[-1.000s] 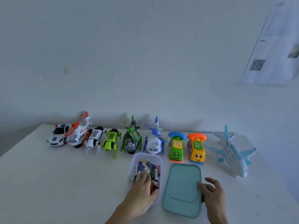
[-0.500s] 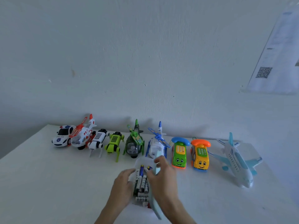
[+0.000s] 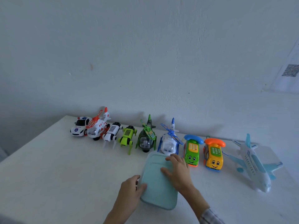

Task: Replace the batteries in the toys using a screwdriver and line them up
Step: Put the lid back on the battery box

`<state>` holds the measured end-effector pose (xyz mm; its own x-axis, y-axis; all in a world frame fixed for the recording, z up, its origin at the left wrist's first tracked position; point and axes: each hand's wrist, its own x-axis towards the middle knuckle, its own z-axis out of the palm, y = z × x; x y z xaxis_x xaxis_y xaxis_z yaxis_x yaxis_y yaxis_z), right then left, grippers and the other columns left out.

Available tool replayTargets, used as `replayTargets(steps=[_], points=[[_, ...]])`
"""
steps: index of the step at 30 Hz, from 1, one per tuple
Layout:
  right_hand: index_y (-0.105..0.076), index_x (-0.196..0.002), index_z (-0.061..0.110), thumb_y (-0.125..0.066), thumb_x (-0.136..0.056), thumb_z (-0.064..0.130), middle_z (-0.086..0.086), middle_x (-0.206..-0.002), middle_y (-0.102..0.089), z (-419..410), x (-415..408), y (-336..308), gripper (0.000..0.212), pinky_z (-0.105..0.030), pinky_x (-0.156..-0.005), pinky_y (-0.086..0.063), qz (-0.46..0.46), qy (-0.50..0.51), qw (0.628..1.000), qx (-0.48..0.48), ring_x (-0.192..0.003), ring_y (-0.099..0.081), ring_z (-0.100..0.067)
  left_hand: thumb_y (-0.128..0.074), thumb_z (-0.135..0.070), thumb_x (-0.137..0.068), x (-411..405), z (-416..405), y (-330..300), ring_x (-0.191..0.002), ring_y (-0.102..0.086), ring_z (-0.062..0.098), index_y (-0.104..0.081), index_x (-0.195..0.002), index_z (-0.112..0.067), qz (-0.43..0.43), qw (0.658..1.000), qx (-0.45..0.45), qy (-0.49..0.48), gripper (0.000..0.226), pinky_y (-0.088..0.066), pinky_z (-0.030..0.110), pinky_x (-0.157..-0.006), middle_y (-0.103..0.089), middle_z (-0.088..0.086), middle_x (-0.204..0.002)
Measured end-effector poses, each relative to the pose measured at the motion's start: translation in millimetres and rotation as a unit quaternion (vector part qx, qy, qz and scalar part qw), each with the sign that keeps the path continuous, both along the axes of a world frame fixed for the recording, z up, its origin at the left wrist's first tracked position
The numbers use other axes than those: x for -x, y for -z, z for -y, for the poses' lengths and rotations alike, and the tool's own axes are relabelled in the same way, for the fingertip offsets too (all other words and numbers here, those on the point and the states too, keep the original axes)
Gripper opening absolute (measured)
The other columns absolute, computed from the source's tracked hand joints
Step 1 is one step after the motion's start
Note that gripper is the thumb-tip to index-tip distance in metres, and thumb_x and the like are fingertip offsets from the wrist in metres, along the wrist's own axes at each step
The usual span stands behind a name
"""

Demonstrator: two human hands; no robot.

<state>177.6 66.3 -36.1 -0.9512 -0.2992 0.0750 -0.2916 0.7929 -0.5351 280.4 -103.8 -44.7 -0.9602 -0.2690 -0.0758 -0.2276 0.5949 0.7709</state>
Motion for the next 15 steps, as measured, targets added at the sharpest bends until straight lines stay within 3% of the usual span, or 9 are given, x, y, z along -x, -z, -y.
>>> replayTargets(steps=[2,6,9,13,15], points=[[-0.053,-0.127,0.021,-0.049,-0.082,0.053,0.005,-0.141,-0.04,1.6,-2.0,5.0,0.055,-0.03,-0.108,-0.021,-0.003,-0.001,1.0,-0.002,-0.132,-0.032,-0.018,-0.055,-0.039,-0.092,-1.8,-2.3,1.6,-0.088,-0.058,0.014,-0.058,-0.126,-0.02,0.006,0.998,0.055,-0.004,0.04,-0.044,0.027,-0.077,-0.063,0.0,-0.097],[-0.053,-0.128,0.017,-0.04,-0.079,0.053,-0.003,-0.148,-0.036,9.6,-1.0,7.4,0.062,-0.033,-0.111,-0.023,-0.003,0.012,1.0,0.027,-0.135,-0.03,-0.023,-0.042,-0.033,-0.101,-3.4,-8.6,4.5,-0.079,-0.044,0.012,-0.052,-0.133,-0.027,-0.007,0.994,0.104,-0.024,0.034,-0.031,0.023,-0.068,-0.042,-0.005,-0.084],[-0.052,-0.127,0.017,-0.04,-0.081,0.052,-0.003,-0.147,-0.036,11.0,2.5,9.9,0.059,-0.03,-0.11,-0.023,0.01,0.006,0.999,0.044,-0.135,-0.03,-0.021,-0.043,-0.03,-0.101,-2.2,-14.4,10.3,-0.08,-0.045,0.012,-0.05,-0.136,-0.025,-0.017,0.995,0.079,-0.052,0.036,-0.03,0.022,-0.069,-0.042,-0.005,-0.087],[-0.055,-0.121,0.012,-0.054,-0.089,0.041,-0.006,-0.137,-0.042,10.0,8.2,12.4,0.044,-0.028,-0.104,-0.029,0.001,-0.002,0.998,0.056,-0.126,-0.038,-0.023,-0.048,-0.024,-0.1,-0.1,-20.9,16.6,-0.086,-0.05,0.017,-0.057,-0.126,-0.016,-0.033,0.992,0.0,-0.12,0.029,-0.031,0.023,-0.073,-0.05,0.004,-0.095],[-0.056,-0.117,0.012,-0.041,-0.082,0.055,-0.005,-0.129,-0.046,12.2,8.4,12.0,0.057,-0.029,-0.1,-0.033,-0.011,0.002,0.999,0.053,-0.119,-0.042,-0.024,-0.052,-0.025,-0.098,-0.1,-21.5,21.3,-0.085,-0.053,0.018,-0.06,-0.115,-0.016,-0.028,0.987,-0.036,-0.154,0.02,-0.035,0.026,-0.075,-0.055,0.006,-0.095]])
